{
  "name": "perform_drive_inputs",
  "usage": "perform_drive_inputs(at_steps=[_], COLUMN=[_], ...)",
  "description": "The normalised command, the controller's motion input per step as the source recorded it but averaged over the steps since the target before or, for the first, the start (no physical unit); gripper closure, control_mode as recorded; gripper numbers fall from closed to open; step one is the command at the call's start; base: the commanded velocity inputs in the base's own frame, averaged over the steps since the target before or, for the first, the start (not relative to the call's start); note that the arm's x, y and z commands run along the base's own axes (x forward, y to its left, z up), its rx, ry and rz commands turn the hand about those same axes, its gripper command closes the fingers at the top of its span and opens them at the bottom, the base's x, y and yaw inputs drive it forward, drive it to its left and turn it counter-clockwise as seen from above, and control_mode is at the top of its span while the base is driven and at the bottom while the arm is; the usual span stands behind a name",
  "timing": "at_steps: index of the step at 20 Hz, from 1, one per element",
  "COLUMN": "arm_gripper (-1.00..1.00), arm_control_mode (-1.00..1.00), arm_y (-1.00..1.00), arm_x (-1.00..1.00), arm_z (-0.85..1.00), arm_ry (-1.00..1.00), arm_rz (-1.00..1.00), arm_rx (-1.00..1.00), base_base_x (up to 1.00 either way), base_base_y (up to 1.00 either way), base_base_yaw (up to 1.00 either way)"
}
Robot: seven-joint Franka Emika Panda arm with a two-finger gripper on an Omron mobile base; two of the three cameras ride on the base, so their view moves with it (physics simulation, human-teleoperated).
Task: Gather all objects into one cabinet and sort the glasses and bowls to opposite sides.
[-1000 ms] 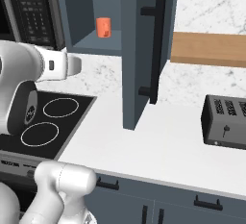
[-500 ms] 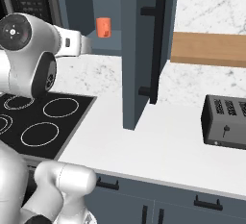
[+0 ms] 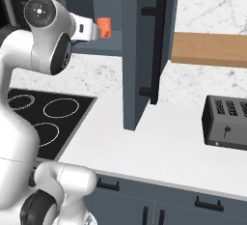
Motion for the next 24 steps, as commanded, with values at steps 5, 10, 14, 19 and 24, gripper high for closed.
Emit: perform_drive_inputs(at_steps=[5,10,14,19,24], arm_gripper=[-1.0,-1.0,-1.0,-1.0,-1.0], arm_control_mode=[-1.0,-1.0,-1.0,-1.0,-1.0], arm_y=[-0.13,-0.2,-0.09,0.0,0.0], arm_x=[0.71,0.47,0.19,0.3,0.44], arm_z=[0.06,-0.24,-0.43,-0.21,0.0], arm_ry=[0.0,0.0,-0.12,-0.12,-0.05], arm_rz=[0.06,0.16,0.17,0.03,0.0], arm_rx=[0.0,0.0,0.0,0.0,0.0], base_base_x=[0.0,0.0,0.0,0.0,0.0], base_base_y=[0.0,0.0,0.0,0.0,0.0], base_base_yaw=[0.0,0.0,0.0,0.0,0.0])
